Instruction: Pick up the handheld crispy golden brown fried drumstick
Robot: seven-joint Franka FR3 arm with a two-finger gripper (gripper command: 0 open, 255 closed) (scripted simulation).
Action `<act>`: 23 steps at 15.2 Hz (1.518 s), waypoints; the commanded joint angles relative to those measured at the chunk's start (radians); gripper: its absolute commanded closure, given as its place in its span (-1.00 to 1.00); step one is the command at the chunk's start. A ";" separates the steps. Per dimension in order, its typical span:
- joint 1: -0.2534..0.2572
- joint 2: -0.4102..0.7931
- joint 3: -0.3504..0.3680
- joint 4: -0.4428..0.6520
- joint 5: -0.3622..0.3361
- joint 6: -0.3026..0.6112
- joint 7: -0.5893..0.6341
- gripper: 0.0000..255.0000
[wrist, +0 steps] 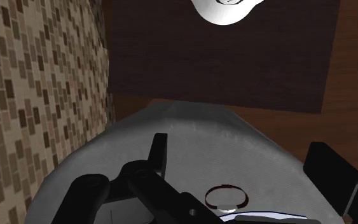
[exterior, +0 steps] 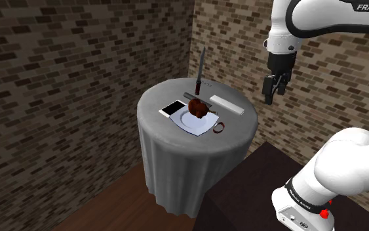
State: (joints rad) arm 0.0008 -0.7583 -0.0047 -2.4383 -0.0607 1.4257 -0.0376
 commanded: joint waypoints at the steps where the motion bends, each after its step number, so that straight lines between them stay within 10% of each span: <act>1: 0.000 0.000 0.000 0.000 0.000 0.000 0.000 -1.00; 23: 0.078 0.694 -0.006 0.231 0.056 0.667 -0.151 -1.00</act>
State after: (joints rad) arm 0.0742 -0.0975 -0.0138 -2.2259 -0.0088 2.0682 -0.1836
